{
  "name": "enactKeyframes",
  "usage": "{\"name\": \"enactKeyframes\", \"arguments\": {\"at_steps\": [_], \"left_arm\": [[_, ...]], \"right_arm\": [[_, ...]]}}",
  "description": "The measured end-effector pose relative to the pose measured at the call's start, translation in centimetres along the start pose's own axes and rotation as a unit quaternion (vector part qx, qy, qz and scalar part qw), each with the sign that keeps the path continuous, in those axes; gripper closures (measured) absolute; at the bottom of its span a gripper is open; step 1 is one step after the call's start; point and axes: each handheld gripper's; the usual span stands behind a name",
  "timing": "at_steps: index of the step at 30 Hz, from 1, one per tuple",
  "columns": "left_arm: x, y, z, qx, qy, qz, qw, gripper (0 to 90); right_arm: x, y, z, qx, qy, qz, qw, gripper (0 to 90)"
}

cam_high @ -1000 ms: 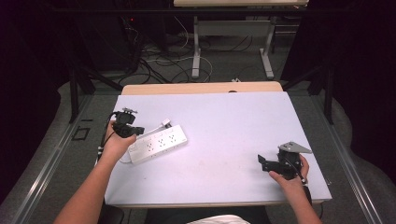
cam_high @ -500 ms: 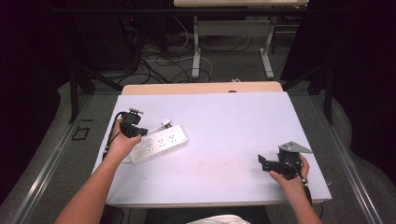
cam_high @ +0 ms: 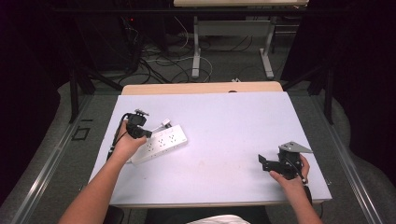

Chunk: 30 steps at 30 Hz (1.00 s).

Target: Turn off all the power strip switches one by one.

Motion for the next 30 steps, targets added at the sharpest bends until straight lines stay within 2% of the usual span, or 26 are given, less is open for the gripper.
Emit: {"name": "enactKeyframes", "arguments": {"at_steps": [6, 11, 15, 16, 23, 25, 26, 30], "left_arm": [[0.0, 0.4, 0.1, -0.004, 0.002, 0.003, 1.0000, 89.9], [0.1, 0.7, 0.0, -0.010, -0.009, 0.006, 0.9999, 89.1], [0.0, 0.8, 0.0, -0.005, -0.014, 0.004, 0.9999, 89.1], [0.0, 0.8, 0.0, -0.007, -0.021, 0.002, 0.9998, 89.1], [-0.1, 0.8, 0.0, -0.010, -0.021, 0.002, 0.9997, 89.1], [0.0, 0.9, 0.0, -0.011, -0.026, 0.000, 0.9996, 89.8], [0.0, 1.0, -0.1, -0.017, -0.026, -0.007, 0.9995, 90.0], [0.0, 1.1, -0.2, -0.011, -0.025, -0.007, 0.9996, 90.0]], "right_arm": [[0.1, 0.0, 0.0, 0.002, -0.003, 0.001, 1.0000, 7.1], [0.1, 0.0, 0.0, 0.001, -0.003, 0.000, 1.0000, 7.1], [0.1, 0.0, 0.0, 0.002, -0.002, 0.001, 1.0000, 7.1], [0.1, 0.0, 0.0, 0.002, -0.002, 0.001, 1.0000, 7.1], [0.1, 0.0, 0.0, 0.001, -0.004, 0.000, 1.0000, 7.1], [0.0, 0.0, 0.0, 0.003, -0.004, 0.003, 1.0000, 7.1], [0.0, 0.0, 0.0, 0.003, -0.003, 0.003, 1.0000, 7.1], [0.0, 0.0, 0.0, 0.003, -0.003, 0.002, 1.0000, 7.1]]}}
Point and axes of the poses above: each handheld gripper's, and its own axes: y roughly forward along the jaws, z roughly out of its top, x roughly to its right, and after that the axes turned 7 degrees about -y, right-handed
